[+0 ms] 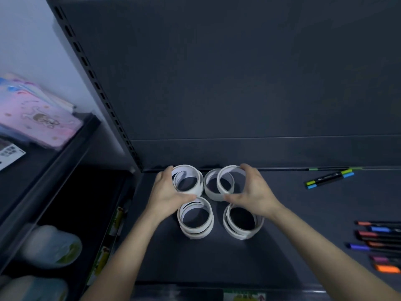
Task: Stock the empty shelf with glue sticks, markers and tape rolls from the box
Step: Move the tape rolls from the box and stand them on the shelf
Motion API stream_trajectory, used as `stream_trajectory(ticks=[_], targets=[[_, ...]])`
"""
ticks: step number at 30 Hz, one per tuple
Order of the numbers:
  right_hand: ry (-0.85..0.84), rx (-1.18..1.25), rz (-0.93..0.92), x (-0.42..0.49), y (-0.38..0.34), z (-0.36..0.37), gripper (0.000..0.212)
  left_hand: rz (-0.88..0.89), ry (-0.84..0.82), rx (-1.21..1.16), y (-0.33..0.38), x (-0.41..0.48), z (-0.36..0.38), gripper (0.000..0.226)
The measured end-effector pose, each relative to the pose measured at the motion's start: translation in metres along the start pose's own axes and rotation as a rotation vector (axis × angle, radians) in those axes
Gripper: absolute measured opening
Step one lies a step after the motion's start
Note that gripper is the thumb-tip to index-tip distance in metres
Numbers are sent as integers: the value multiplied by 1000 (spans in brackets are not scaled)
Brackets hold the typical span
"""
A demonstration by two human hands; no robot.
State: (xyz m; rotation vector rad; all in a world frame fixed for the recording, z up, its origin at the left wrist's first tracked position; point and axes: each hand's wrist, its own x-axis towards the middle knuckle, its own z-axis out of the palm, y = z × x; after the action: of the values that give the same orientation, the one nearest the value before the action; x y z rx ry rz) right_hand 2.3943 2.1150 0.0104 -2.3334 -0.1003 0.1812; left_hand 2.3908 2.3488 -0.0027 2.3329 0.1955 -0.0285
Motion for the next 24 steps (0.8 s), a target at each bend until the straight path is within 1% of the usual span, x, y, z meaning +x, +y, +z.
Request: stream_trajectory(ticks=[5,6,9,10,15,20,22,24], targets=[[-77,-35,42,27,-5,22,109,-59,-87,33,-2,27,7,108],[-90,-44,49,29,-5,25,108,-55,-97,34,-4,29,8,103],[-96,-58,57,32,-2,33,107,-3,-78,9,-11,31,10,74],[-86,-62,46,33,-2,34,106,18,-66,-5,-13,31,11,69],[-67,-59,12,40,-3,36,106,71,-54,-75,-17,33,15,67],[-154,-78,48,43,1,38,113,11,-93,-88,-22,40,18,73],[-182,-99,45,43,1,37,114,-5,-122,-84,-20,41,18,85],[-174,-105,45,44,0,36,111,-49,-156,-94,-19,44,19,102]])
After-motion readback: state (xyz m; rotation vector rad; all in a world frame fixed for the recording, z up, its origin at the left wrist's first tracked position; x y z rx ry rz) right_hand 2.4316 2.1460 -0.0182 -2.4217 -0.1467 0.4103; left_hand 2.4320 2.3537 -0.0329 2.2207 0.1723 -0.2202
